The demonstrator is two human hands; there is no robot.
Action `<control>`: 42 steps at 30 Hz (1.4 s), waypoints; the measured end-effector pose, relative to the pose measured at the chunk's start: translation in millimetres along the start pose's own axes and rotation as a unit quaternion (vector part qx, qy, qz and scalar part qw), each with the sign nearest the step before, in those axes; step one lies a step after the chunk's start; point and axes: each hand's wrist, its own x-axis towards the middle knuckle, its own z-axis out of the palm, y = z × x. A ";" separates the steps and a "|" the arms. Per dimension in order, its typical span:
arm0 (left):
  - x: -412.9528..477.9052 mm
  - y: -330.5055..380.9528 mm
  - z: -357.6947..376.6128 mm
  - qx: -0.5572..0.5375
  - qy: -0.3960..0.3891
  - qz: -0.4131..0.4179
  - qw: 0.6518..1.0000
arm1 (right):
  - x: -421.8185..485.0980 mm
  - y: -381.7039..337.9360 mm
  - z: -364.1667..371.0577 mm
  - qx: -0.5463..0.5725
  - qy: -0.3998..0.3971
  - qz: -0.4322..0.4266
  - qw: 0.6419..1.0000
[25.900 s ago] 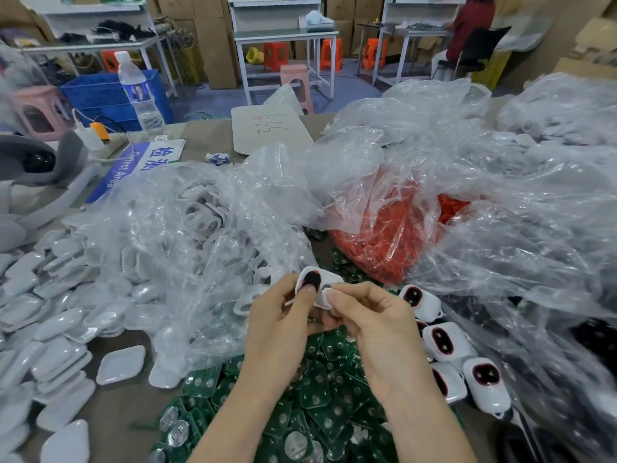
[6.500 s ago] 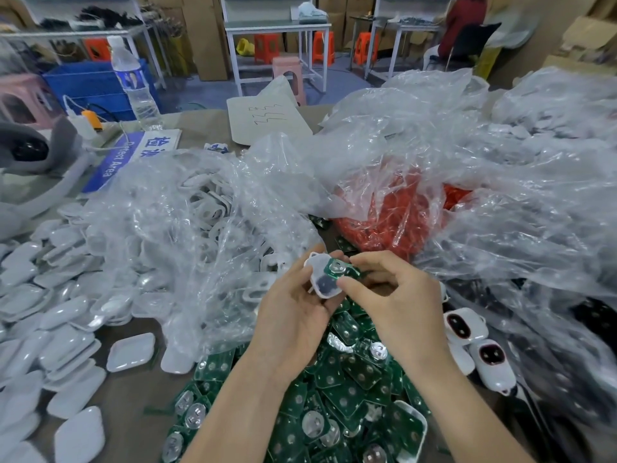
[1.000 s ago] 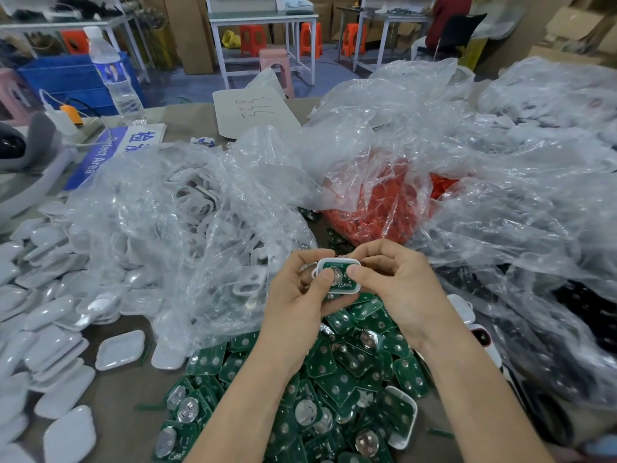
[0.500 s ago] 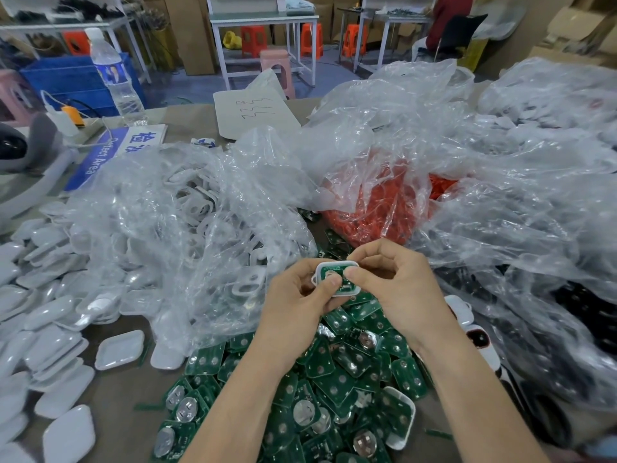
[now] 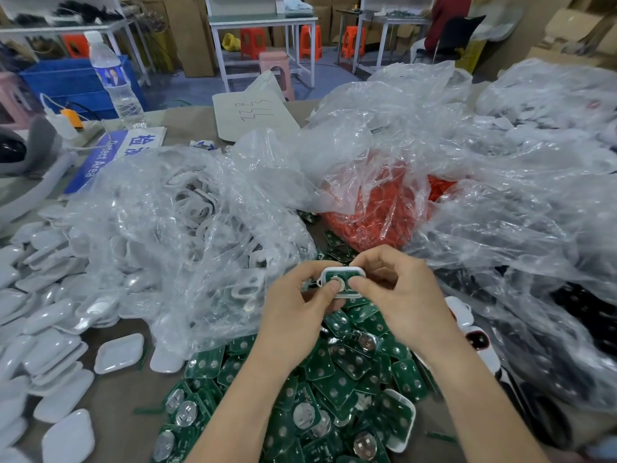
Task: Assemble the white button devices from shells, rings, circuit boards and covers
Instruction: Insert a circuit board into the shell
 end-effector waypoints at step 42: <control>-7.3 4.9 5.9 -0.148 -0.047 -0.029 0.987 | -9.2 -9.0 -29.9 0.154 -0.028 0.090 0.984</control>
